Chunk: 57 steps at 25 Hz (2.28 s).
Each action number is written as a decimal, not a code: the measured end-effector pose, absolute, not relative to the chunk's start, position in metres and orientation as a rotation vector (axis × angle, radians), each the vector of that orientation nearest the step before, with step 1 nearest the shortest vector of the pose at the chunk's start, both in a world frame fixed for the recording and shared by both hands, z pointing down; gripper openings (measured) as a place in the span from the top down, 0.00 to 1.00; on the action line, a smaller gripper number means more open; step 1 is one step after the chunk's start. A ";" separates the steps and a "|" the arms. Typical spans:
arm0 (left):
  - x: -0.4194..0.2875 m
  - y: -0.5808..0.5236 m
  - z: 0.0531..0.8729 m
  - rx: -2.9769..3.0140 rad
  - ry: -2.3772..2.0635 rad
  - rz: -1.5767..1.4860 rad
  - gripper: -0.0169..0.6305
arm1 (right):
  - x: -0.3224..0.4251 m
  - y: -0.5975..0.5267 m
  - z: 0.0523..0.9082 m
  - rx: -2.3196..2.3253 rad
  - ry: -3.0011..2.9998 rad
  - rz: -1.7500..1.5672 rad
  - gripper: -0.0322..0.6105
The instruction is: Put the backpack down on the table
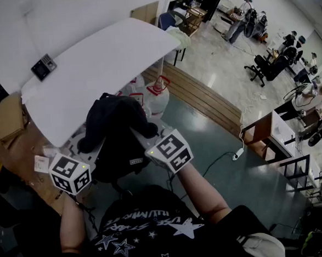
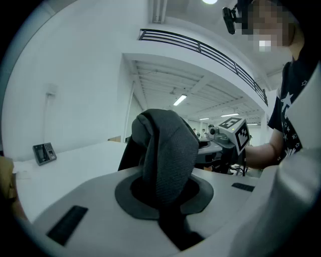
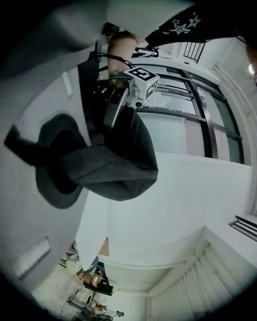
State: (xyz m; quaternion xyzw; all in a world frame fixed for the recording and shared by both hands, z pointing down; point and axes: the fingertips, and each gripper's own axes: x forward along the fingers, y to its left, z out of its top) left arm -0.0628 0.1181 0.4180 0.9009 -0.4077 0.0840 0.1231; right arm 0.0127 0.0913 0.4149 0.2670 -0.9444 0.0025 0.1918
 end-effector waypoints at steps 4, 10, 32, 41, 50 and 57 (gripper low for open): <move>-0.071 0.114 0.424 2.630 -1.180 0.254 0.89 | 0.004 0.088 0.421 0.746 -2.642 0.016 0.92; -0.076 0.118 0.429 2.637 -1.166 0.276 0.89 | -0.001 0.092 0.427 0.744 -2.631 0.045 0.92; -0.078 0.088 0.430 2.653 -1.123 0.298 0.89 | -0.002 0.063 0.426 0.735 -2.619 0.013 0.92; -0.051 0.018 0.408 2.648 -1.228 0.333 0.89 | 0.023 -0.012 0.405 0.663 -2.692 -0.033 0.92; -0.023 -0.043 0.391 2.612 -1.368 0.327 0.89 | 0.050 -0.077 0.386 0.565 -2.752 -0.111 0.92; -0.004 -0.076 0.380 2.554 -1.496 0.276 0.89 | 0.067 -0.115 0.372 0.511 -2.794 -0.172 0.92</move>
